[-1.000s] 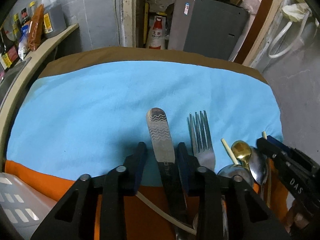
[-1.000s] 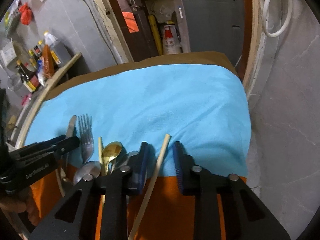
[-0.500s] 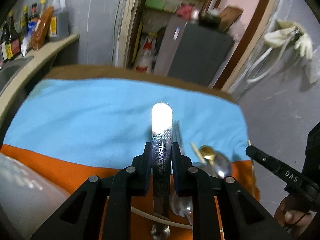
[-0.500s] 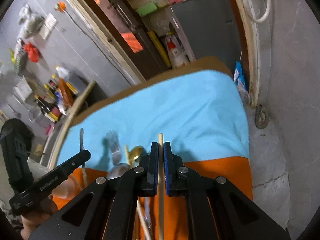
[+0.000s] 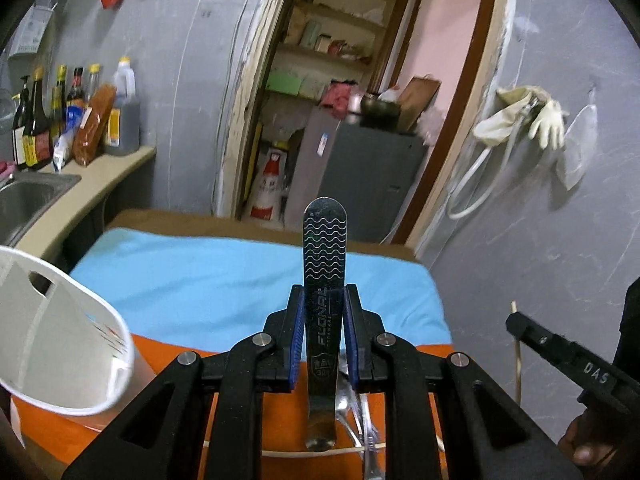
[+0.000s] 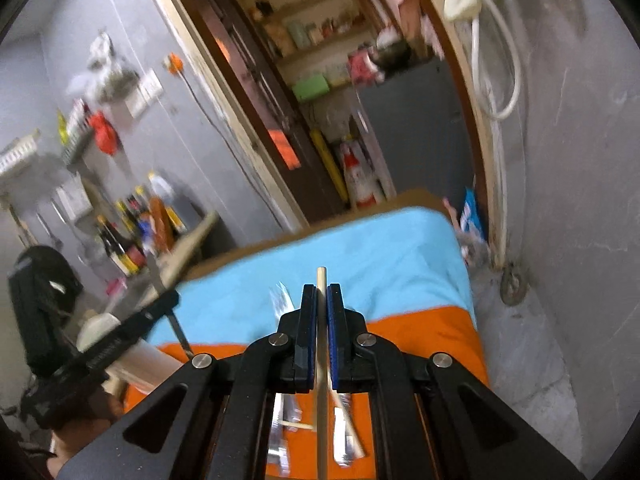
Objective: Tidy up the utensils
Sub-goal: 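Grasp the silver knife with the left tool while the right tool grasps a chopstick, then lift the knife and chopstick and drop them into the white caddy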
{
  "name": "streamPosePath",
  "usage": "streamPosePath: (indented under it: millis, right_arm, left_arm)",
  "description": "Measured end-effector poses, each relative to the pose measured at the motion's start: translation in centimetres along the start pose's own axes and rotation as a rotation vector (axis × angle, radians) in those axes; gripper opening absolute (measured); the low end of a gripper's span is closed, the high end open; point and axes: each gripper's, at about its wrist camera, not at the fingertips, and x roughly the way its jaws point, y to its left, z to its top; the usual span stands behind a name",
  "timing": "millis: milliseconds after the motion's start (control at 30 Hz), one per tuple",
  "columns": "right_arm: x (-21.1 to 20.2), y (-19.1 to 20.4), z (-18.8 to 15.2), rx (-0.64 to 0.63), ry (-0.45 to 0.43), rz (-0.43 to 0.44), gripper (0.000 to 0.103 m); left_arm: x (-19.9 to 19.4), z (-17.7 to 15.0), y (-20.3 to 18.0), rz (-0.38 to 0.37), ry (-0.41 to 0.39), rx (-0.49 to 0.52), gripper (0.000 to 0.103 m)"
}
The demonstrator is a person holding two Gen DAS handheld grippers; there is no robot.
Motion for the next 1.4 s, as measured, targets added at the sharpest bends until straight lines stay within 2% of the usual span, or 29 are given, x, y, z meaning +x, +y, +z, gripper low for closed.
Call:
streamPosePath:
  millis: [167,400,600,700,933,1167,1400]
  right_arm:
    - [-3.2,3.2,1.3,-0.012,-0.171,0.091,0.003]
    - [-4.3,9.5,3.3,-0.059,-0.324,0.233,0.003]
    - [-2.7,15.5,3.8,-0.099,-0.396,0.353,0.003]
    - [-1.4,18.1,3.9,-0.106,-0.410,0.395,0.003]
    - [1.9,23.2,2.7,-0.150,-0.467,0.377,0.003]
    - [5.0,24.8,0.2,-0.211,-0.526,0.305,0.003]
    - [7.3,24.4,-2.3,-0.251,-0.499,0.259,0.003]
  left_arm:
    - [-3.6,1.9,0.4,-0.059,-0.047,-0.004,0.015]
    - [-9.9,5.8,3.7,-0.083,-0.116,-0.008,0.015]
    - [-15.2,8.2,8.0,-0.029,-0.191,-0.025,0.015]
    - [-17.4,9.0,10.9,0.025,-0.227,-0.035,0.015]
    - [-18.0,8.7,16.9,0.138,-0.286,-0.055,0.015]
    - [-15.5,6.6,20.7,0.153,-0.291,-0.100,0.015]
    - [-12.9,3.9,21.7,0.157,-0.277,-0.110,0.015]
